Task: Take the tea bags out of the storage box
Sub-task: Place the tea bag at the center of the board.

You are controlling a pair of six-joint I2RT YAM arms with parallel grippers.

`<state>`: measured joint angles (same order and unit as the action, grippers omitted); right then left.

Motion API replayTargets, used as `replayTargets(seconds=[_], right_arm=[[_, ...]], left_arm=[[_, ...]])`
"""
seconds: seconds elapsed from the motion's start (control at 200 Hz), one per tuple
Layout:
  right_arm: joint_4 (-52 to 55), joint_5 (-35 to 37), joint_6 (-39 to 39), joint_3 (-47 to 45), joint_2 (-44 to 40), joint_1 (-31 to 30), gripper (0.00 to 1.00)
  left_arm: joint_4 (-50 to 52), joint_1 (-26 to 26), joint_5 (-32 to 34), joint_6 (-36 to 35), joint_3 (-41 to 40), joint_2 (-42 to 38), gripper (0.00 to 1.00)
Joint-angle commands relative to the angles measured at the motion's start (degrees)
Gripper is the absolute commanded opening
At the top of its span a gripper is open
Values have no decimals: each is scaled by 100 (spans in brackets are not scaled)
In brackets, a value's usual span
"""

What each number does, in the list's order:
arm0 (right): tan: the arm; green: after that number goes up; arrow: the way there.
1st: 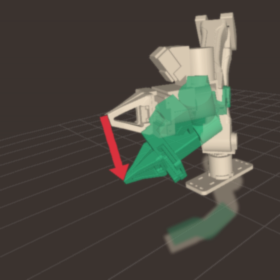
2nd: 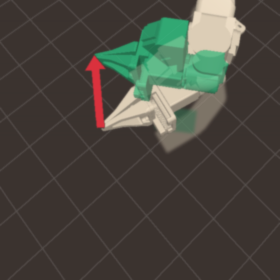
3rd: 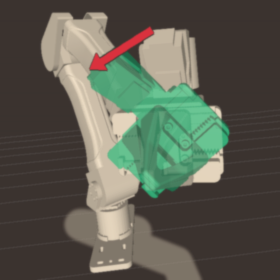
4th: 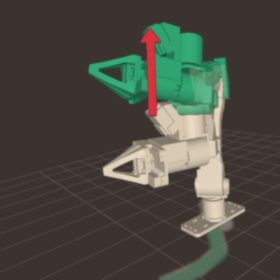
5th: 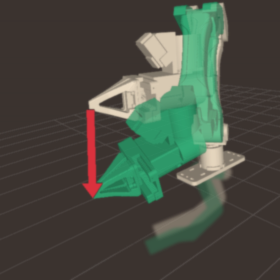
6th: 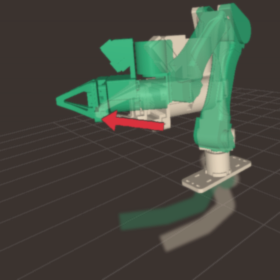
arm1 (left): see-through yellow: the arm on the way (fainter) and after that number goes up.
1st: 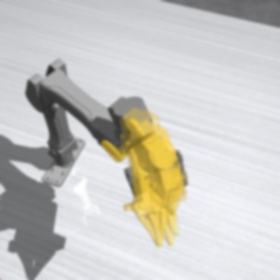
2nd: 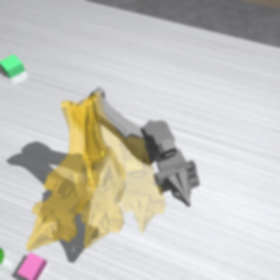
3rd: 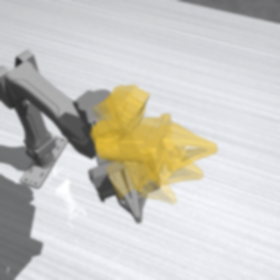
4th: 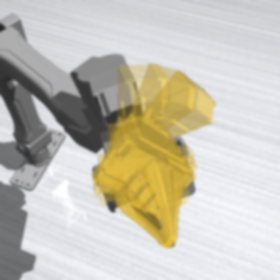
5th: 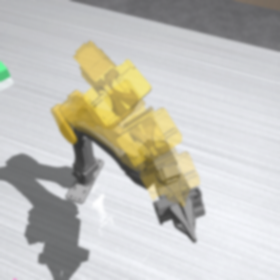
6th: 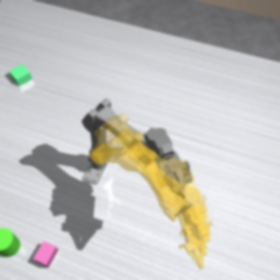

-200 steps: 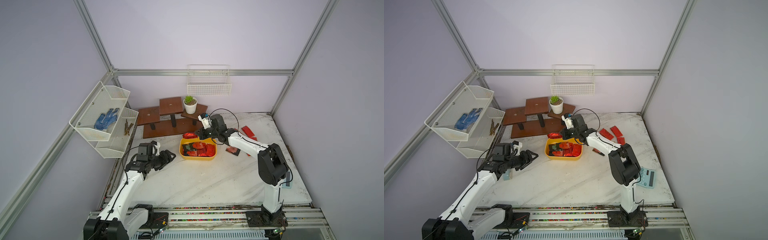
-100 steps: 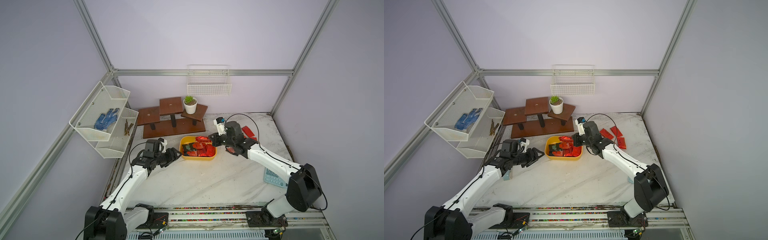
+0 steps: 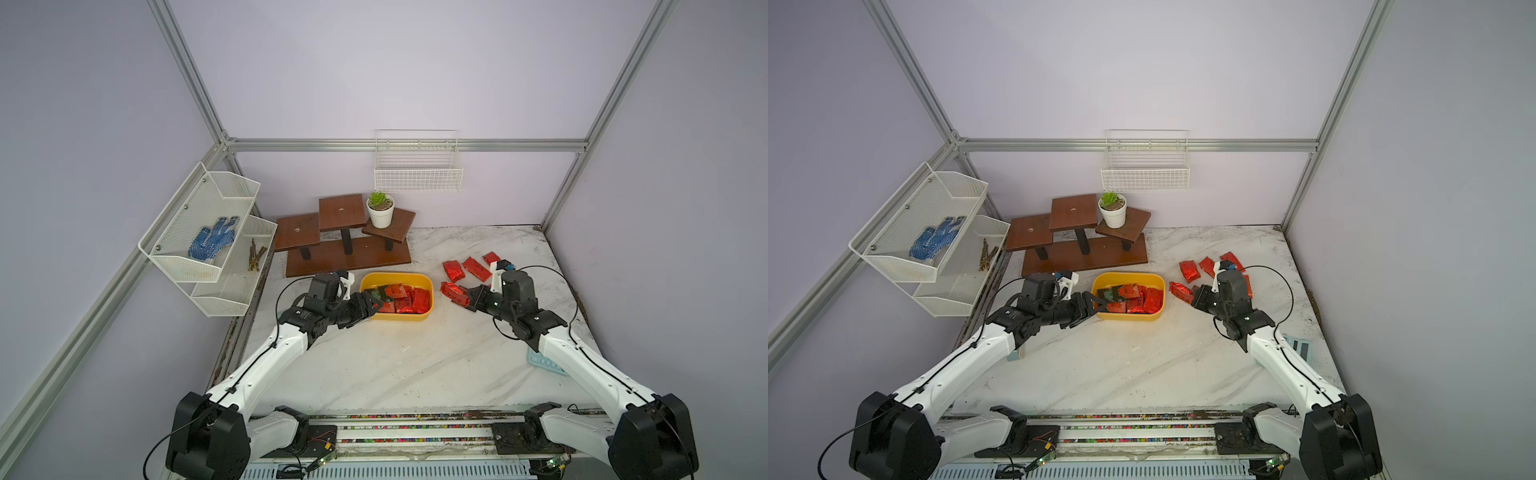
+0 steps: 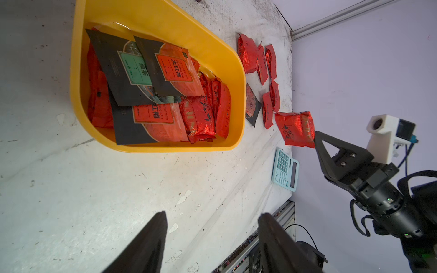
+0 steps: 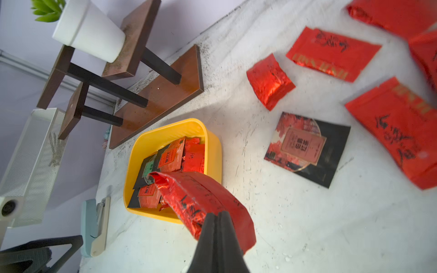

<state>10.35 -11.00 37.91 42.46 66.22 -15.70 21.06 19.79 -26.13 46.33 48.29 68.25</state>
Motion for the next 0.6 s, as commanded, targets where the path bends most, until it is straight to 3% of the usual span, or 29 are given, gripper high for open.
replayTargets(seconds=[0.0, 0.355, 0.595], right_arm=[[-439, -348, 1174, -318, -39, 93, 0], [-2023, -804, 3734, -1800, -291, 163, 0], [-2955, -532, 4988, -2778, -423, 170, 0]], left_arm=[[-236, 44, 139, 106, -40, -217, 65], [-291, 47, 178, 131, -192, -334, 65], [-344, 43, 143, 123, -179, -251, 65]])
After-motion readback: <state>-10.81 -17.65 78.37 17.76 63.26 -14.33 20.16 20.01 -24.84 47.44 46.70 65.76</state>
